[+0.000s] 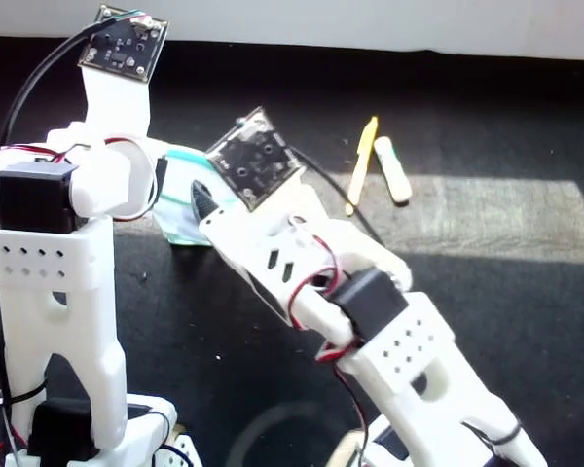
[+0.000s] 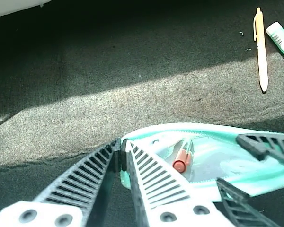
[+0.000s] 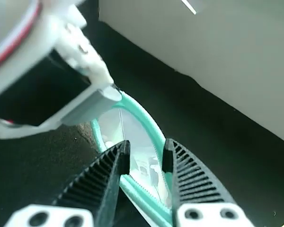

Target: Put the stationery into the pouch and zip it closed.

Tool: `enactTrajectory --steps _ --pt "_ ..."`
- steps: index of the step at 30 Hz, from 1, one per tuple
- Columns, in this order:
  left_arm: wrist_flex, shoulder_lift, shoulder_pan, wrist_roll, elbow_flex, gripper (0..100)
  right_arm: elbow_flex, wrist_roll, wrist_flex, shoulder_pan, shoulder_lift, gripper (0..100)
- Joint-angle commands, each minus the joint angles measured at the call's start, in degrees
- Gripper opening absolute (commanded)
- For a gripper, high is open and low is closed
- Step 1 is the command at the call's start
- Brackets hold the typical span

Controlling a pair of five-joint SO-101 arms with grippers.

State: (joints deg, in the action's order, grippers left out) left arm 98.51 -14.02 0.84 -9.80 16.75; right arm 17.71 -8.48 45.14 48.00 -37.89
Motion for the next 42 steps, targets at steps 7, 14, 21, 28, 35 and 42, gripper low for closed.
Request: enactTrajectory --steps 7,14,21,28,35,42 --pt "1.23 0.22 1.98 0.88 -1.54 1 -18.42 -0.09 8.31 -20.79 -11.91 11.9" --pt "1.58 -0.04 1.89 0.88 -1.54 1 -11.65 0.62 8.13 -38.37 -2.42 11.9" --pt "1.93 -0.22 1.98 0.79 -1.45 1 -16.75 17.49 8.48 -37.93 25.89 12.3" --pt "1.93 -0.04 1.98 0.70 -1.45 1 -34.51 23.65 16.40 -35.38 54.37 12.3" --pt "1.93 0.22 1.98 0.53 -1.45 1 -58.68 23.82 28.26 -35.03 76.97 12.3" --pt "1.93 0.22 1.98 0.53 -1.45 1 -80.84 23.82 36.70 -35.03 94.99 12.3"
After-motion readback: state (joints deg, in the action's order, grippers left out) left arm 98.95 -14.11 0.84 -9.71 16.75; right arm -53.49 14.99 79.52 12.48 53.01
